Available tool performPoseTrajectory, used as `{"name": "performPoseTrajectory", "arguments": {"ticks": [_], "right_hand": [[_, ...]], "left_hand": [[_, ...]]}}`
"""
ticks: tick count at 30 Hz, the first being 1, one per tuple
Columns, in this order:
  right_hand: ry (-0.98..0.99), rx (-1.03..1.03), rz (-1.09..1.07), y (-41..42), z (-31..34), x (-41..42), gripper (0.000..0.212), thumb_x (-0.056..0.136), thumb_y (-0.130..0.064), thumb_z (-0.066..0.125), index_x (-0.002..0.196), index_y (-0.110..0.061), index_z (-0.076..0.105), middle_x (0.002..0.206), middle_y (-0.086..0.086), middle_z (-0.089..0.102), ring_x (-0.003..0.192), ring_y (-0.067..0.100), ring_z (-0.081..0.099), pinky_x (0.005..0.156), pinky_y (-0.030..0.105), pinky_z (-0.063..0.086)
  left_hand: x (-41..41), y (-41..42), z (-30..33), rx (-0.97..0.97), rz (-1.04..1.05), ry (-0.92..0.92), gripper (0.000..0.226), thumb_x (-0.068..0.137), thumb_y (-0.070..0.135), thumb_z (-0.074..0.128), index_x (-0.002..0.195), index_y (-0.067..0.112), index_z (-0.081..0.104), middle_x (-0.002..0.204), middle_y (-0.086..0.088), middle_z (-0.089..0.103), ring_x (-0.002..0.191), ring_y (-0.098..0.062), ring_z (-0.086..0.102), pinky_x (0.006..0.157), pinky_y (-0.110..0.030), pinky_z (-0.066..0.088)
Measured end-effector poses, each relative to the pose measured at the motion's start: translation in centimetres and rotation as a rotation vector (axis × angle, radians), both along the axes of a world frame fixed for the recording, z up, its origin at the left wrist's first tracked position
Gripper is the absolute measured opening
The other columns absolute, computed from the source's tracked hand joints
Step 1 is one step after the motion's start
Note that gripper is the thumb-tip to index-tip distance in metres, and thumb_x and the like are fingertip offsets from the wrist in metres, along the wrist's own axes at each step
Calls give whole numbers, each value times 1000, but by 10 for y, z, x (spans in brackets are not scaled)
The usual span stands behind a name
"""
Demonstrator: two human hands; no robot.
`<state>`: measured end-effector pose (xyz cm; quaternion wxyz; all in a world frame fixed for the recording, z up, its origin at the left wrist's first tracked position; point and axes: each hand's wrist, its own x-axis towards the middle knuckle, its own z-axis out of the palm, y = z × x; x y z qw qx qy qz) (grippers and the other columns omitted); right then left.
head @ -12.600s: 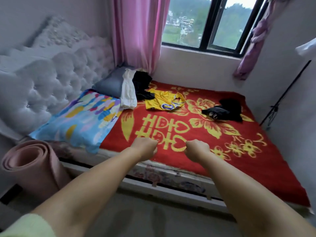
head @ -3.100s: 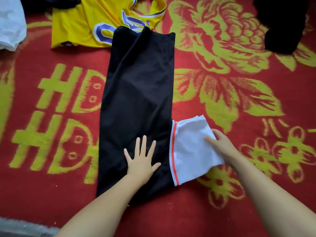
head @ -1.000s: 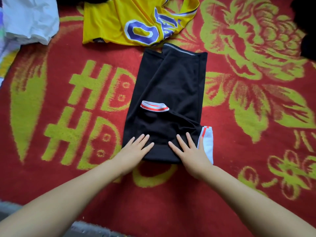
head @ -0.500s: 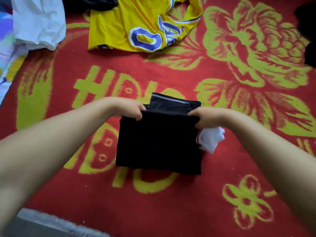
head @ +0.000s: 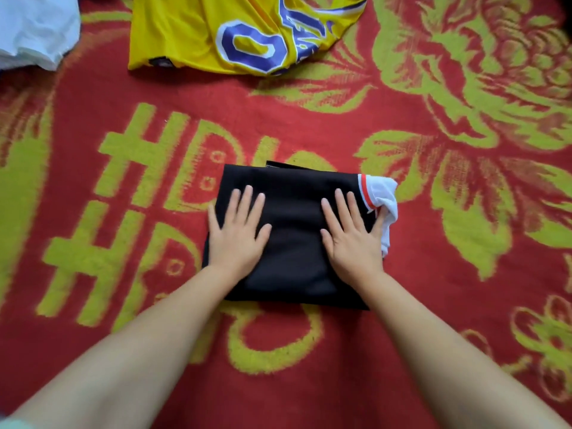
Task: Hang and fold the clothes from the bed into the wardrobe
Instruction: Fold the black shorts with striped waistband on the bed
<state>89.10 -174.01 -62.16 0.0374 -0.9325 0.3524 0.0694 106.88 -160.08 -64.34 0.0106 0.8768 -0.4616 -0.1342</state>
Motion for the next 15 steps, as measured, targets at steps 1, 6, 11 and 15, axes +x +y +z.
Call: {"name": "performPoseTrajectory", "arguments": {"ticks": [1,6,11,15], "right_hand": [[0,16,31,-2,1,-6,55,100,-34,41,151,-23,23,159,4,17,147,20,14,107,61,-16],[-23,59,94,14,23,-25,65,87,-35,55,146,-18,38,155,12,30,145,29,16,105,74,14],[161,97,244,59,38,-48,107,50,-58,77,146,-28,38,153,18,30,141,41,25,98,77,23],[159,43,80,46,33,-31,98,62,-44,80,147,-30,33,155,19,26,139,49,22,95,78,21]], "left_hand": [[8,9,-3,8,23,13,61,97,49,20,152,30,1,161,6,-4,147,-14,-7,114,-56,-4],[28,43,8,39,77,4,64,99,48,24,153,19,4,161,0,0,148,-16,-4,115,-57,-1],[-20,66,36,-74,-506,-27,88,76,56,56,148,14,28,153,-17,30,142,-32,27,109,-63,22],[-39,55,30,117,-383,-17,112,61,42,81,150,22,17,156,-18,16,143,-40,17,106,-68,22]]}}
